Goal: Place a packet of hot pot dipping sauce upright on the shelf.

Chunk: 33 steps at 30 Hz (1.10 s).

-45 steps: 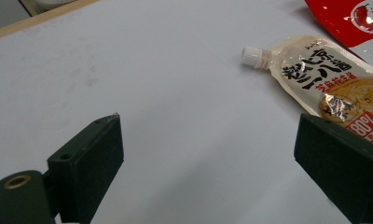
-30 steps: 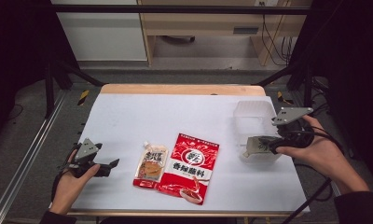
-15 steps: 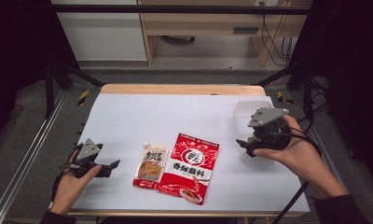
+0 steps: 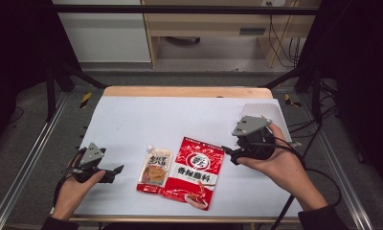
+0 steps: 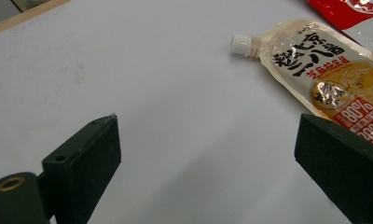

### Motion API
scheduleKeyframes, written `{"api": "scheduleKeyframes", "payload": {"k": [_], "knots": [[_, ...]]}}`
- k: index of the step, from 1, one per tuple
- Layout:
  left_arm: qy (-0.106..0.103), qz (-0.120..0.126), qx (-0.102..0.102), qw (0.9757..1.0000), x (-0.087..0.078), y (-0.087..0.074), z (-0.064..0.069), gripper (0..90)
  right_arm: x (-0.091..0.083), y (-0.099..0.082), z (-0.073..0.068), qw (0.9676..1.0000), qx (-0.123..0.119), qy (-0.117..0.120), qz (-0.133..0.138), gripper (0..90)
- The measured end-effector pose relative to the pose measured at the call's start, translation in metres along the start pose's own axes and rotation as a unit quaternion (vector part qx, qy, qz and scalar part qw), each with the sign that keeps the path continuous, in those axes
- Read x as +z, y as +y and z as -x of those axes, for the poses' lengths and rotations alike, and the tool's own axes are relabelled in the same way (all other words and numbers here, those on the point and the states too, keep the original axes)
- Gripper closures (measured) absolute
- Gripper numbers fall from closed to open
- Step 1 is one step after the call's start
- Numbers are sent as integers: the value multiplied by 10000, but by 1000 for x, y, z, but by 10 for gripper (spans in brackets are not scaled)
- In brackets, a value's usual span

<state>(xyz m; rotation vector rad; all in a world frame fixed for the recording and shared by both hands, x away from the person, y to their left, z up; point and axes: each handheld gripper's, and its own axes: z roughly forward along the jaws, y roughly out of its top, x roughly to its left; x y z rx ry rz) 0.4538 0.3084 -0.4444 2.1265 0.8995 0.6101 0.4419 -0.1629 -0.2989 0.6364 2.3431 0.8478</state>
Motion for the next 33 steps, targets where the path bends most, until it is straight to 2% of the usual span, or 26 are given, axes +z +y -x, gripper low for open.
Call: {"api": "scheduleKeyframes", "payload": {"k": [7, 13, 22, 33], "knots": [[-31, -25, 23, 10000, 1, 0, 1, 70, 14, 1, -20, 9999, -60, 76, 41, 205], [-58, -52, 43, 10000, 3, 0, 3, 72, 26, 0, -35, 9998, 69, 79, 147, 215], [-119, -35, 113, 9999, 4, 4, 10, 76, 42, -5, -53, 9998, 117, 77, 165, 229], [-207, -5, 223, 9995, 4, 7, 15, 81, 64, -18, -72, 9991, 357, 58, 222, 256]]}}
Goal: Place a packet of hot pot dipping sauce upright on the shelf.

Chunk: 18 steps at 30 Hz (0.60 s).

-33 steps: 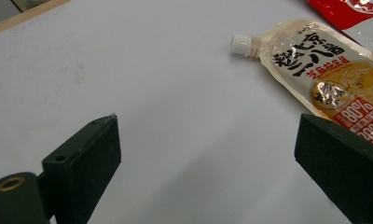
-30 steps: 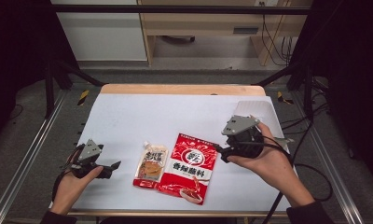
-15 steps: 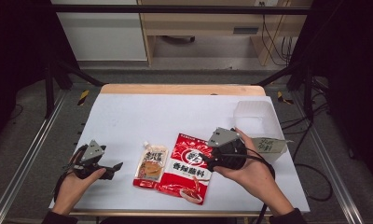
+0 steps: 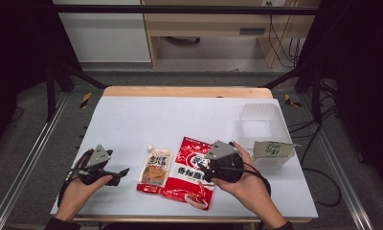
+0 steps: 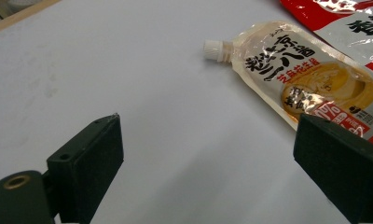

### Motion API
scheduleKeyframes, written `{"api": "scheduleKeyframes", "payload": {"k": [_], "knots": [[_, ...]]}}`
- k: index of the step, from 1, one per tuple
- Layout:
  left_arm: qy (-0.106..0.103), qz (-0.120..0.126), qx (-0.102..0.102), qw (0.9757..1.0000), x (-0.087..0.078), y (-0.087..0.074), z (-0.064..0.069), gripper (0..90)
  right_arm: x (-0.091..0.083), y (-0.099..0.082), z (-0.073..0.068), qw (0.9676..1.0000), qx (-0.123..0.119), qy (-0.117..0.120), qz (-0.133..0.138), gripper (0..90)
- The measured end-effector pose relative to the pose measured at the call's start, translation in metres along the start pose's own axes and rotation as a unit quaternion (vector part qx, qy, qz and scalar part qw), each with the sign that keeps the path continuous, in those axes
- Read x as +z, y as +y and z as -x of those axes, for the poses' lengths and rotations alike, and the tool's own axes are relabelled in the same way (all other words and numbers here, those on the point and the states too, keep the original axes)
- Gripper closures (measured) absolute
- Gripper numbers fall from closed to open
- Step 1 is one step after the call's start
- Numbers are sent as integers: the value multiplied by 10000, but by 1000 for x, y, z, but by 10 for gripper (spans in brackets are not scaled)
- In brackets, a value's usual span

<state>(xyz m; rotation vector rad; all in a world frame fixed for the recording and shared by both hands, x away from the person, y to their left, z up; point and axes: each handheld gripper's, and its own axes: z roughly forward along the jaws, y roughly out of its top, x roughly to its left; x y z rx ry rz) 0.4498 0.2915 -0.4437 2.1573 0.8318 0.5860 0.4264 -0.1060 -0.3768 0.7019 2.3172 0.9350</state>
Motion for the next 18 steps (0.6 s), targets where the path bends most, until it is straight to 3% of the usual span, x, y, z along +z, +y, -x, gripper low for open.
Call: {"api": "scheduleKeyframes", "payload": {"k": [5, 10, 18], "knots": [[-35, 63, 25, 10000, 2, 4, 3, 89, 8, -6, -11, 9998, 113, 27, 154, 297], [-89, -10, 261, 9996, 1, 9, 9, 98, 10, -11, -21, 9995, 129, -16, 300, 333], [-365, -13, 311, 9988, 7, 20, 12, 124, 18, -26, -37, 9982, 356, 34, 487, 353]]}}
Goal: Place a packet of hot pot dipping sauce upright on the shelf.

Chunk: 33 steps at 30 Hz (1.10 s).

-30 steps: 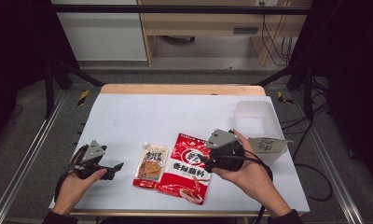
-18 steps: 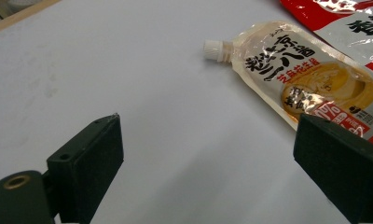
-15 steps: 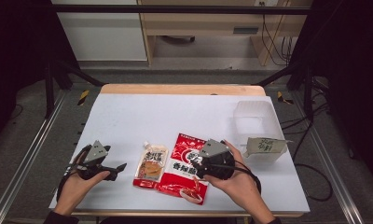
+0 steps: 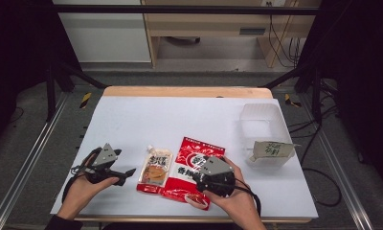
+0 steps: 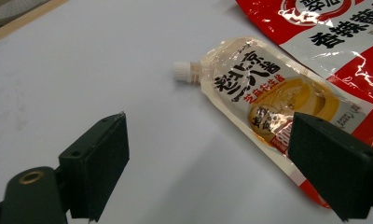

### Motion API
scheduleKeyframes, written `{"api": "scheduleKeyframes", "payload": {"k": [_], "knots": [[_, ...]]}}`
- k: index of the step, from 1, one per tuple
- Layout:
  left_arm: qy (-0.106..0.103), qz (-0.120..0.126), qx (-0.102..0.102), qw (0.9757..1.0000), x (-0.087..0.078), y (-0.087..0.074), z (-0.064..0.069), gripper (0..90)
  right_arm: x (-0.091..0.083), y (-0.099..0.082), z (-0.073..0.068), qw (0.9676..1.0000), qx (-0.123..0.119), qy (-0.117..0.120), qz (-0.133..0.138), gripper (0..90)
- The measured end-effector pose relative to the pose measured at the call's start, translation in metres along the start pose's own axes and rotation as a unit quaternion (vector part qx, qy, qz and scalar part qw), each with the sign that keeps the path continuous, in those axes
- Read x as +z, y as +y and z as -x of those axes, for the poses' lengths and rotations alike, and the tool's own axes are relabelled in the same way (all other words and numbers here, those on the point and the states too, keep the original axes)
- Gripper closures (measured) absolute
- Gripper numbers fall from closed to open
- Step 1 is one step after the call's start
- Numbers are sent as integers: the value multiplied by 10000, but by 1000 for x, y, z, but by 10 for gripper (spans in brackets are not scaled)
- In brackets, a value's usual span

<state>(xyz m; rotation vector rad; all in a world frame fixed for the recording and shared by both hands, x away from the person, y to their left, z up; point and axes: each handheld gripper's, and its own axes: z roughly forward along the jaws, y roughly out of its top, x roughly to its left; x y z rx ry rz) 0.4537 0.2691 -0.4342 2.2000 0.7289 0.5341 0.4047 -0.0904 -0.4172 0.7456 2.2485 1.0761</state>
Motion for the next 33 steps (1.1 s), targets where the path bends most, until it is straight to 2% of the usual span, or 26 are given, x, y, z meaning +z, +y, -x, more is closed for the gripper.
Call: {"api": "scheduleKeyframes", "payload": {"k": [3, 5, 11, 14, 17, 20, 23, 25, 31, 33], "knots": [[-63, -98, 82, 9999, 7, 8, -1, 134, 5, -9, -6, 10000, -28, -8, 89, 367], [-77, -121, 96, 9999, 11, 11, -1, 143, 10, -16, -11, 10000, -52, 43, 2, 374], [-127, -205, 157, 9996, 20, 16, 2, 154, 14, -22, -15, 9996, -97, 200, -177, 435], [-140, -236, 197, 9994, 21, 16, 5, 155, 16, -20, -14, 9994, 29, 273, -190, 491], [-112, -256, 247, 9993, 20, 14, 8, 153, 24, -14, -13, 9987, 120, 380, -304, 529], [-77, -214, 201, 9995, 16, 8, 8, 143, 36, -7, -12, 9976, 198, 509, -433, 569], [-44, -125, 67, 9999, 13, 0, 6, 127, 50, 4, -9, 9963, 338, 629, -488, 595], [-47, -177, 88, 9998, 12, -4, 7, 119, 60, 13, -7, 9955, 413, 680, -506, 606], [-17, -221, 197, 9996, 7, -10, 11, 108, 91, 39, -6, 9938, 333, 757, -736, 625], [-17, -189, 165, 9997, 6, -10, 10, 105, 102, 45, -5, 9929, 292, 780, -844, 623]]}}
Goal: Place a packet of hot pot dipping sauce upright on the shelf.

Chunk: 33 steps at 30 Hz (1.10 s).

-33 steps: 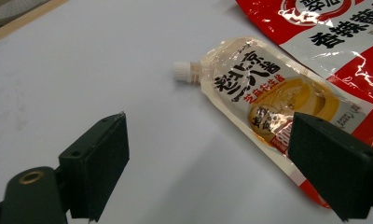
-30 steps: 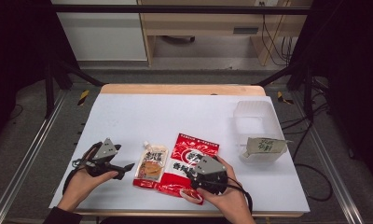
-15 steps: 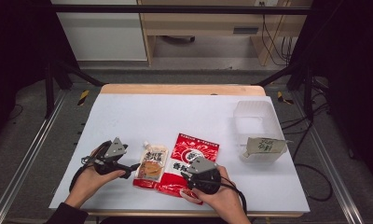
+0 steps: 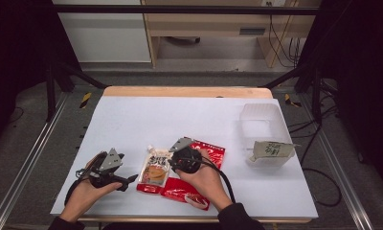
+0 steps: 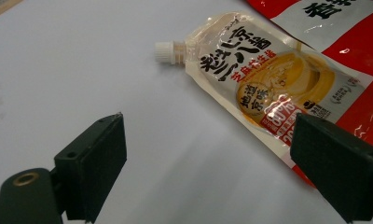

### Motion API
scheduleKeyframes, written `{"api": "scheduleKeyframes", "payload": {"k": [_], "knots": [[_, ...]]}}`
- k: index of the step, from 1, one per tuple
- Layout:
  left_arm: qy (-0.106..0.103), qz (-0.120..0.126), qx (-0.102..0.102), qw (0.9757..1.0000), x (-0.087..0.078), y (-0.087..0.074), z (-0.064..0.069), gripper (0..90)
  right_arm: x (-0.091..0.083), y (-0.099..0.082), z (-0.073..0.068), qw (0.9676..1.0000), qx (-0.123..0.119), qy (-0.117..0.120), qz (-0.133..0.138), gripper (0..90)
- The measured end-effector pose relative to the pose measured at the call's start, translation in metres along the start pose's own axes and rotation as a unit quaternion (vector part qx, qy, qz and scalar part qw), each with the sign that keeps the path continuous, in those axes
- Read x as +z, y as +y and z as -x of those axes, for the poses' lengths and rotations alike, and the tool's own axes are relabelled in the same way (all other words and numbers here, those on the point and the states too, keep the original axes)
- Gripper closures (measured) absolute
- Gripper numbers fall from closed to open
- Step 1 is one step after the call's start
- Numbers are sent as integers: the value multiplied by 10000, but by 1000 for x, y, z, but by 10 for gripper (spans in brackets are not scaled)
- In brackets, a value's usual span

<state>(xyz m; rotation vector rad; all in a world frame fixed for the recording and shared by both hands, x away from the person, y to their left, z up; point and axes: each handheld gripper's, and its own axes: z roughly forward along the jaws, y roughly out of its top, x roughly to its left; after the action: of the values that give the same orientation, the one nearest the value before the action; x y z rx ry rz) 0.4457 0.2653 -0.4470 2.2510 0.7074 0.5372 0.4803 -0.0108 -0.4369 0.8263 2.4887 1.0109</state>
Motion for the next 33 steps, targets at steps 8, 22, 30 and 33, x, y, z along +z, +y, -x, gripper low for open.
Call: {"api": "scheduleKeyframes", "payload": {"k": [8, 22, 30, 33], "knots": [[-13, 11, -69, 10000, -1, -2, 3, 79, 29, 13, 12, 9994, 129, 116, -305, 504], [-69, -75, -67, 9999, -3, -11, 16, 67, 58, 22, 22, 9986, 336, 107, -384, 564], [-67, -85, -60, 9999, -3, -11, 15, 67, 63, 20, 25, 9979, 397, 117, -502, 571], [-63, -86, -70, 9999, -3, -11, 15, 68, 63, 20, 23, 9978, 368, 127, -539, 577]]}}
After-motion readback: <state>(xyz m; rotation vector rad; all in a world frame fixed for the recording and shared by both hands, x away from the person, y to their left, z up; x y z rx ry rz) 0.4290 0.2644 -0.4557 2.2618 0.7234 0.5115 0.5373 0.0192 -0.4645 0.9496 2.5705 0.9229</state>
